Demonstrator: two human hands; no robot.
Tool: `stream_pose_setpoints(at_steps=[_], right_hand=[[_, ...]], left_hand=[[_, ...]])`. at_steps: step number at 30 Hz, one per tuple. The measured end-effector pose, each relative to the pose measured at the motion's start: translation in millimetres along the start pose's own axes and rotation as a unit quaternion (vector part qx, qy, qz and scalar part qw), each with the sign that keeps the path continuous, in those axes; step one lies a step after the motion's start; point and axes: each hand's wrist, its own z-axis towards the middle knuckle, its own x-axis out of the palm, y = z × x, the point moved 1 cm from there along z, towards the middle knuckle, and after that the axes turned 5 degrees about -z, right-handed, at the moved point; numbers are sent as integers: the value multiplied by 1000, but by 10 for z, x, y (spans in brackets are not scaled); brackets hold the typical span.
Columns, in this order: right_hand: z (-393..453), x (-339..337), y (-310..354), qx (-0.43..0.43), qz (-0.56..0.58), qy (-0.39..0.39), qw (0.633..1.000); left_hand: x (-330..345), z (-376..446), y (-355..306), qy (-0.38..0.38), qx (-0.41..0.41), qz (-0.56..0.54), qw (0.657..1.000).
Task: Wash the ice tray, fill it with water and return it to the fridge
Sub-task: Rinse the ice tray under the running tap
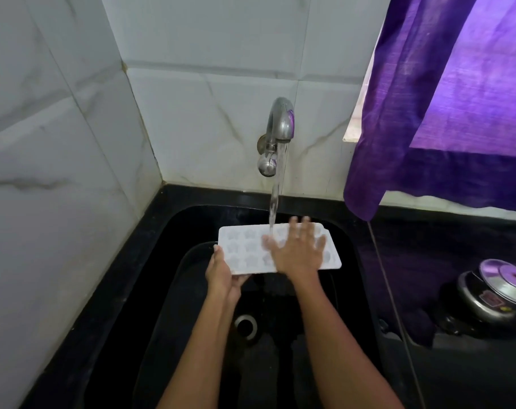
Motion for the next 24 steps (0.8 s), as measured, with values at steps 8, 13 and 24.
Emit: stream_pose_setpoints(at_steps=[8, 13, 24], right_hand=[[-306, 85, 509, -144, 10, -12, 990], [-213, 144, 309, -110, -32, 21, 993], [-467, 294, 564, -97, 19, 41, 994]], left_hand=[[42, -90, 196, 5, -15, 32, 999], [-152, -10, 19, -24, 13, 0, 1000], [-198, -47, 104, -32, 21, 47, 998]])
